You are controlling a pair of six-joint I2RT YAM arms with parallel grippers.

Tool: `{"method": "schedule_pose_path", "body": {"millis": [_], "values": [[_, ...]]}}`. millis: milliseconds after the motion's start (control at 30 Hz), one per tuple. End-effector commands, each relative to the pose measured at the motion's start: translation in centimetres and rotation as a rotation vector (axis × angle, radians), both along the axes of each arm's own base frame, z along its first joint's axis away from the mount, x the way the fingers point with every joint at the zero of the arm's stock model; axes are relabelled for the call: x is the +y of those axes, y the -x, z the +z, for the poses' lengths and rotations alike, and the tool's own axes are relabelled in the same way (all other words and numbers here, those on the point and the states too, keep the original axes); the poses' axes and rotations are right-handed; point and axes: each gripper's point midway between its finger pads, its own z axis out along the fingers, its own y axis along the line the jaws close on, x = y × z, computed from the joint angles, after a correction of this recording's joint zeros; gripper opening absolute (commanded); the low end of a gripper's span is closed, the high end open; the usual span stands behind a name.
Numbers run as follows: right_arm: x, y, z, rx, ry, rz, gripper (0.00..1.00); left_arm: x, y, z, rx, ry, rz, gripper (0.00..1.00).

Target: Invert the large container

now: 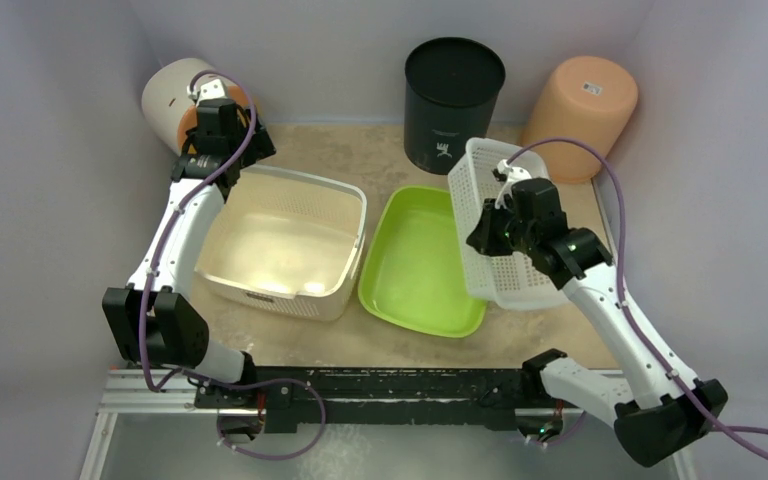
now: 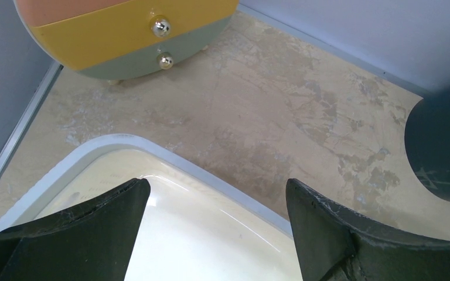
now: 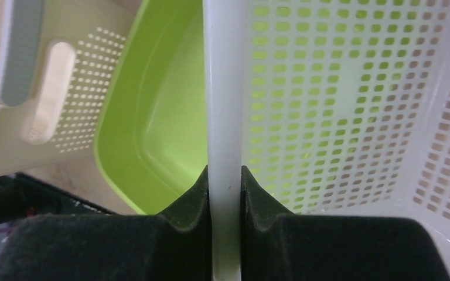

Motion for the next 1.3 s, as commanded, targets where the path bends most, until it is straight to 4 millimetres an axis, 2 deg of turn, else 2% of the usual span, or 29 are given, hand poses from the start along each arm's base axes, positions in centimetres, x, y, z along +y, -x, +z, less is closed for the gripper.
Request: {"method": "schedule_pose_path", "body": {"millis": [0, 100, 200, 300, 400, 533, 667, 800, 867, 967, 1133, 1267], "values": [[6.2, -2.0, 4.9, -0.155, -0.297, 0.204, 0.0, 0.6, -0.4, 2.5, -0.059, -0.033, 0.012, 0.88], [8.7, -2.3, 6.4, -0.171, -0.409, 0.308, 0.0, 0.8, -0.4, 2.5, -0.058, -0.039, 0.014, 0.88], [9.6, -2.8, 8.4, -0.207, -0.465, 0.347, 0.0, 0.8, -0.3, 2.6, -0.057, -0.041, 0.015, 0.88], [9.2, -3.5, 10.6, -0.242, -0.502, 0.335, 0.0, 0.9, -0.1, 2.6, -0.056, -0.048, 0.019, 0.88], [7.8, -4.1, 11.2, -0.221, -0.535, 0.278, 0.0, 1.0, 0.0, 2.7, -0.056, -0.051, 0.019, 0.88], [5.6, -4.4, 9.8, -0.139, -0.622, 0.191, 0.0, 1.0, 0.1, 2.8, -0.058, -0.051, 0.019, 0.88], [3.1, -4.6, 6.9, -0.072, -0.605, 0.085, 0.0, 1.0, 0.3, 2.9, -0.062, -0.052, 0.019, 0.88], [1.4, -4.6, 4.4, -0.013, -0.594, 0.035, 0.0, 1.1, 0.4, 3.0, -0.063, -0.055, 0.019, 0.88], [0.5, -4.4, 2.0, 0.041, -0.594, 0.011, 0.0, 1.0, 0.4, 3.0, -0.065, -0.054, 0.02, 0.88], [-1.4, -4.7, -0.1, 0.066, -0.547, -0.031, 0.0, 1.0, 0.3, 3.1, -0.068, -0.052, 0.019, 0.88], [-4.1, -5.8, -1.7, 0.053, -0.44, -0.087, 0.01, 1.2, 0.2, 3.4, -0.072, -0.059, 0.024, 0.88], [-7.0, -7.1, -2.6, 0.053, -0.404, -0.139, 0.01, 1.2, -0.1, 3.6, -0.082, -0.06, 0.03, 0.88]]}}
